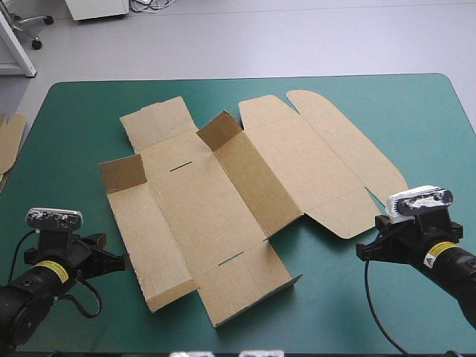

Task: Fold the box

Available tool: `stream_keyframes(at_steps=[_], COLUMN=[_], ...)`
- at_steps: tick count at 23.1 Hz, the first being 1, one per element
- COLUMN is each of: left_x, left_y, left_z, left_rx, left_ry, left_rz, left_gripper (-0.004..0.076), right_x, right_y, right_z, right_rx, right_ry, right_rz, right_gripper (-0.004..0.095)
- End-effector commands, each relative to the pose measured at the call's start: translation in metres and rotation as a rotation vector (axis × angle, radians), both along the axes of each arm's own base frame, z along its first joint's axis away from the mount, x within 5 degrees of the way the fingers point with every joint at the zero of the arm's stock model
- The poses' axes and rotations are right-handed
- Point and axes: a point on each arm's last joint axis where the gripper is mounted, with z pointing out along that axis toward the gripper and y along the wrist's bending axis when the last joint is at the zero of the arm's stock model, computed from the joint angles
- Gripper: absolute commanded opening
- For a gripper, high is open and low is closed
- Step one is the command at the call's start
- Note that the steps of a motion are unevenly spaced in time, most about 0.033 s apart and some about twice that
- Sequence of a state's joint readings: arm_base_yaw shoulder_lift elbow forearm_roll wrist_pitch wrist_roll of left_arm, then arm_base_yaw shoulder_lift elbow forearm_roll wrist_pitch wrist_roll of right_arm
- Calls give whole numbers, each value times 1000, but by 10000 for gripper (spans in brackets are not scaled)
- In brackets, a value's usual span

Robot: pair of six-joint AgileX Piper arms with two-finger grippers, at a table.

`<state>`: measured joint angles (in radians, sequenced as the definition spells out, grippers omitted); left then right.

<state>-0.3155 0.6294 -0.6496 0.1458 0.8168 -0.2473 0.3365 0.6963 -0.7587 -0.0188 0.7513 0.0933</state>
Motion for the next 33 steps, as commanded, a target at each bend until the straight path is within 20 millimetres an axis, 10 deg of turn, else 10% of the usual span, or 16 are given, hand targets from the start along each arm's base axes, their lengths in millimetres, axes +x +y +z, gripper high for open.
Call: stream_keyframes(at_steps=[1,19,25,33], left_x=[4,3,17,53], left_y=[-3,-5,-21,-37], left_z=[12,12,5,6], left_rx=[-29,-68,-231,-330], left_ry=[-76,-64,20,36], left_rz=[-12,-15,-19,-1], left_gripper=[-14,-6,260,292], right_x=[3,3,2,1], right_y=[1,1,1,-1], right_z=[15,15,15,12], right_rx=[19,22,18,-11], right_ry=[-88,-87,-77,-49], right_rz=[5,4,4,3], right_gripper=[-18,-18,-18,-19])
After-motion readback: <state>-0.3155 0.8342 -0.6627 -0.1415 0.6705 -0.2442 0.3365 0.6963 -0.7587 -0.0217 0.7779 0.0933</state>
